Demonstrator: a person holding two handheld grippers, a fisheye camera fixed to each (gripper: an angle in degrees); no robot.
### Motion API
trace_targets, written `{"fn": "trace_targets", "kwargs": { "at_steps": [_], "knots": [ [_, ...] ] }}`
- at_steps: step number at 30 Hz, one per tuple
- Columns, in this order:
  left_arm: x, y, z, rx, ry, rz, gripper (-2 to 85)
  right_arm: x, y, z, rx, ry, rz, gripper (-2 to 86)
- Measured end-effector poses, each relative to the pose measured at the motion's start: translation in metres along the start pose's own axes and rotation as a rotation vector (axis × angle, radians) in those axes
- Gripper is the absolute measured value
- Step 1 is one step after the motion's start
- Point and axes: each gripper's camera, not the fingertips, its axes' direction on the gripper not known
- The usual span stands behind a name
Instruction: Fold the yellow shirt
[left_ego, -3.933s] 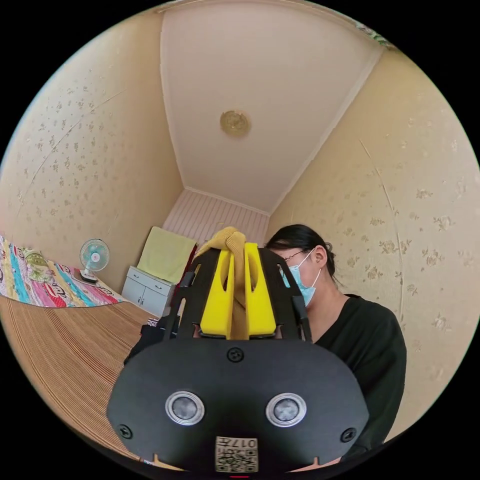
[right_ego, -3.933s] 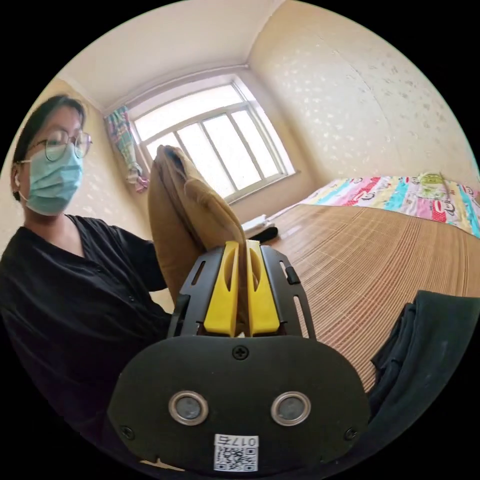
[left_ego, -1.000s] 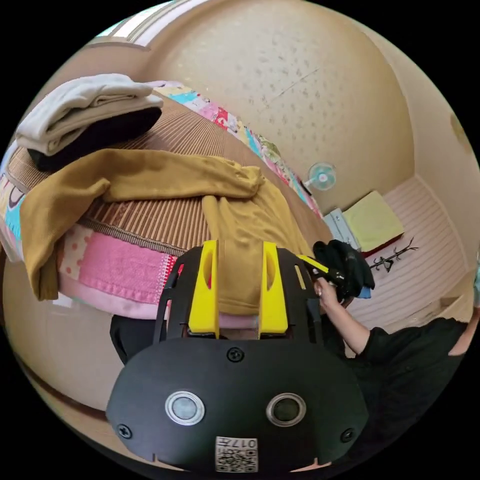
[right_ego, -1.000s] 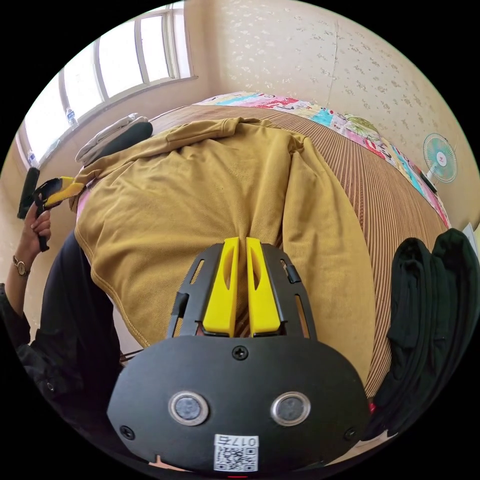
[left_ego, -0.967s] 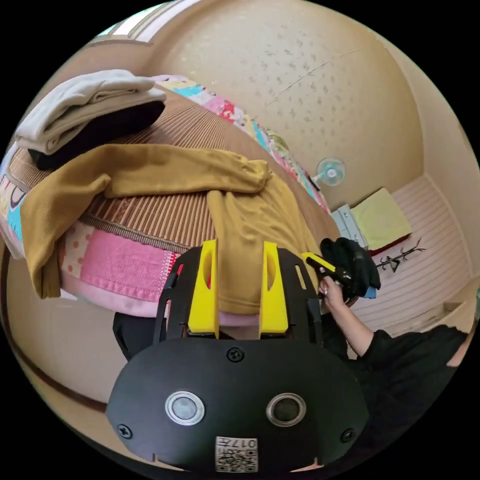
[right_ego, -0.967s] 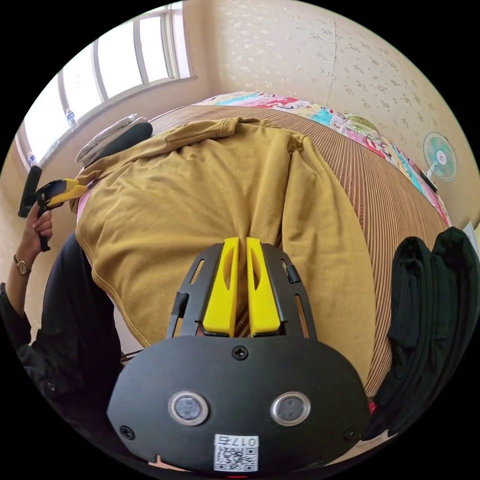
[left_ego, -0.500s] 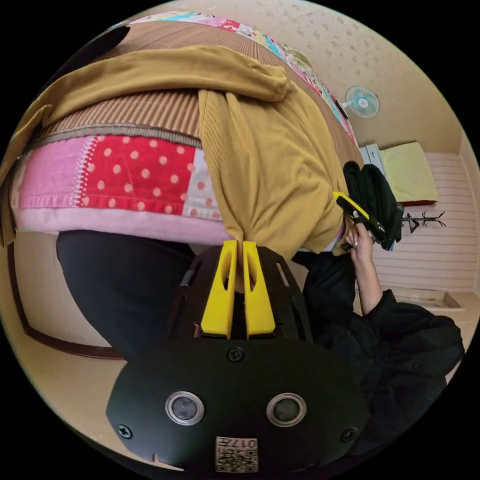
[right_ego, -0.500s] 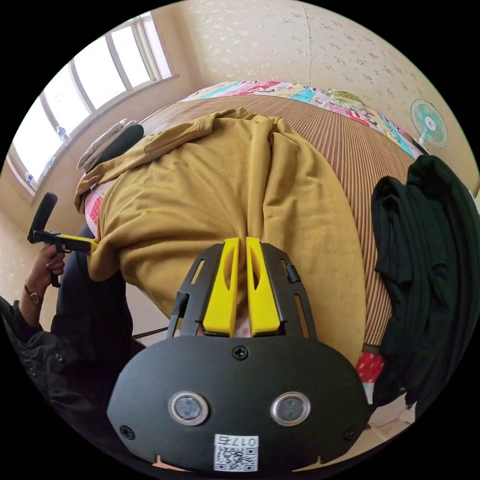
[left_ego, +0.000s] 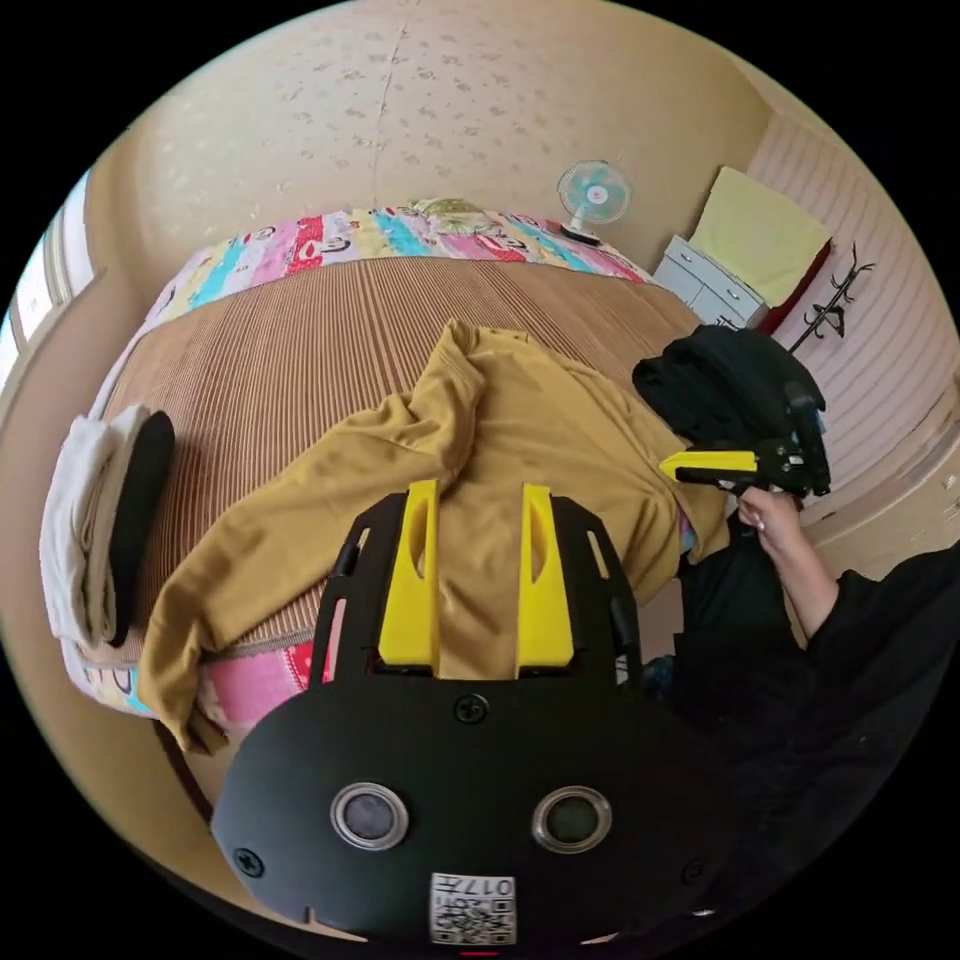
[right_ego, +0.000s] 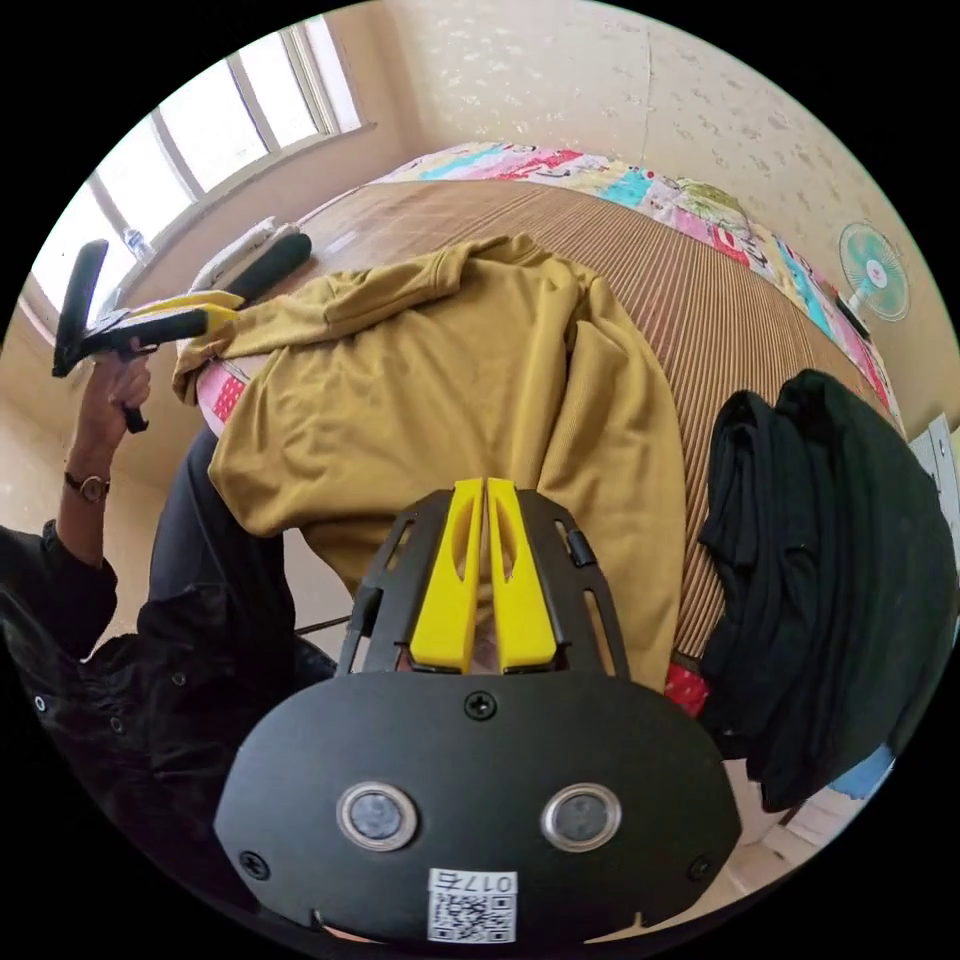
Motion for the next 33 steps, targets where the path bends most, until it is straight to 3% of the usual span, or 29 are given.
{"fn": "trace_targets", "kwargs": {
  "at_steps": [2, 6, 9, 12, 13, 16, 19, 22, 24, 27, 29, 33],
  "knots": [
    [-0.001, -0.022, 0.046, -0.147, -0.026, 0.043, 15.8, 0.002, -0.010, -0.003, 0.056, 0.004, -0.006, 1.5],
    [-0.015, -0.027, 0.074, -0.118, -0.052, 0.000, 13.3, 0.010, -0.024, 0.015, 0.086, -0.131, -0.019, 1.7],
    [-0.032, -0.027, 0.088, -0.150, -0.060, -0.046, 9.0, 0.005, -0.034, 0.044, 0.070, -0.121, -0.074, 1.5],
    [-0.068, -0.024, 0.085, -0.136, 0.140, -0.169, 5.5, 0.009, -0.035, 0.092, -0.003, -0.125, -0.069, 1.1],
    [-0.086, -0.023, 0.071, -0.086, 0.222, -0.215, 3.2, 0.014, -0.022, 0.092, 0.112, -0.129, -0.064, 0.9],
    [-0.146, -0.024, 0.019, 0.162, 0.393, -0.326, 0.9, 0.018, -0.012, 0.093, 0.149, -0.130, -0.041, 0.6],
    [-0.243, -0.013, -0.014, 0.464, 0.539, -0.696, 0.7, 0.011, -0.007, 0.094, 0.163, -0.078, -0.064, 0.5],
    [-0.290, -0.006, -0.042, 0.610, 0.459, -0.824, 5.6, 0.012, -0.004, 0.094, 0.164, -0.075, -0.066, 0.4],
    [-0.279, -0.013, -0.056, 0.599, 0.370, -0.762, 10.7, 0.019, -0.003, 0.095, 0.163, -0.108, -0.053, 0.4],
    [-0.220, -0.028, -0.042, 0.391, 0.213, -0.528, 12.2, 0.030, -0.001, 0.095, 0.167, -0.162, -0.030, 0.4],
    [-0.169, -0.014, -0.002, 0.264, 0.269, -0.441, 12.2, 0.036, 0.001, 0.097, 0.170, -0.187, -0.022, 0.4],
    [-0.113, 0.039, 0.035, 0.262, 0.373, -0.458, 11.3, 0.043, 0.003, 0.098, 0.170, -0.208, -0.015, 0.3]
  ]
}}
